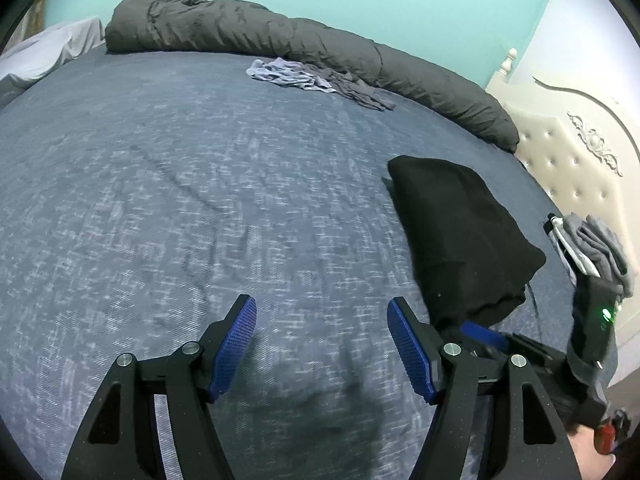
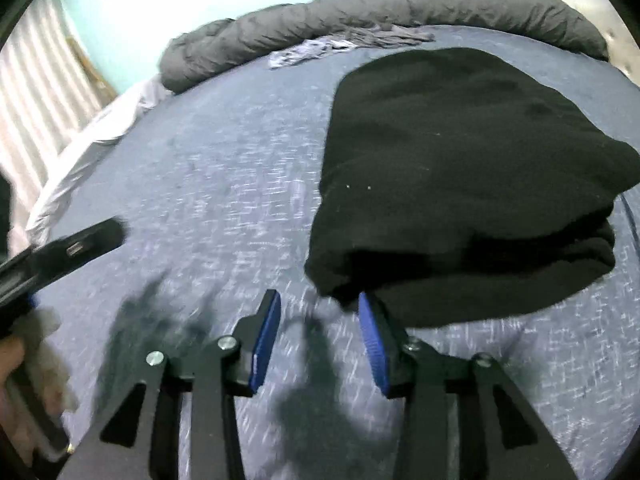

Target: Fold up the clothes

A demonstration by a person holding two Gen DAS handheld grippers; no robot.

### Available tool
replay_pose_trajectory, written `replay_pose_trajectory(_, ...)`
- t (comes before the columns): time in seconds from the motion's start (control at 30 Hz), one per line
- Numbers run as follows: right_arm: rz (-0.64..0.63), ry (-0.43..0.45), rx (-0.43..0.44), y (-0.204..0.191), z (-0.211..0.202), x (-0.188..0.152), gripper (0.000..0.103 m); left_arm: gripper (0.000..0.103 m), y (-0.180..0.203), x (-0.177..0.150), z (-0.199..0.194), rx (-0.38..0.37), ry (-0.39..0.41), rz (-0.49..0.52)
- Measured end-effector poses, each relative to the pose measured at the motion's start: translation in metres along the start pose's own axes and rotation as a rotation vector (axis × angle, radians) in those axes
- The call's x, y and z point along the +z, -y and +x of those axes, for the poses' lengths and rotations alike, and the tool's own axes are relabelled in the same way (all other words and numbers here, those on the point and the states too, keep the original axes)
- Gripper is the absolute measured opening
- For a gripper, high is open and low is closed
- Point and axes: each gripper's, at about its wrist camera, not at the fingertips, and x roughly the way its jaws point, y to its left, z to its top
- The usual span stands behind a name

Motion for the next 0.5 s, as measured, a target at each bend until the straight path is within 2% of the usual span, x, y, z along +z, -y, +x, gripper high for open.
replay_pose_trajectory(0.2, 0.035, 0.005, -0.06, -0.006, 0.017, 0.013, 0.04, 0.072, -0.017, -0.005, -0.01, 0.011, 0.003, -0.02)
replay_pose_trajectory(0.23, 0.03, 0.003, -0.069, -0.007, 0.018, 0.014, 0.037, 0.072, -0.019, -0.006, -0.011, 0.013, 0.002, -0.023)
replay_pose_trajectory(0.27, 0.03, 0.003, -0.079, -0.006, 0.018, 0.014, 0.023, 0.072, -0.02, -0.006, -0.012, 0.013, 0.002, -0.024)
replay_pose_trajectory(0.3, 0.029, 0.003, -0.087, -0.006, 0.019, 0.014, 0.015, 0.072, -0.02, -0.006, -0.013, 0.014, 0.003, -0.025)
replay_pose_trajectory(0.37, 0.021, 0.004, -0.082, -0.006, 0.016, 0.012, 0.008, 0.072, -0.02, -0.007, -0.015, 0.014, 0.006, -0.027)
replay_pose_trajectory(0.5, 0.005, 0.015, -0.071, -0.007, 0.007, 0.007, 0.006, 0.072, -0.02, -0.008, -0.021, 0.014, 0.014, -0.03)
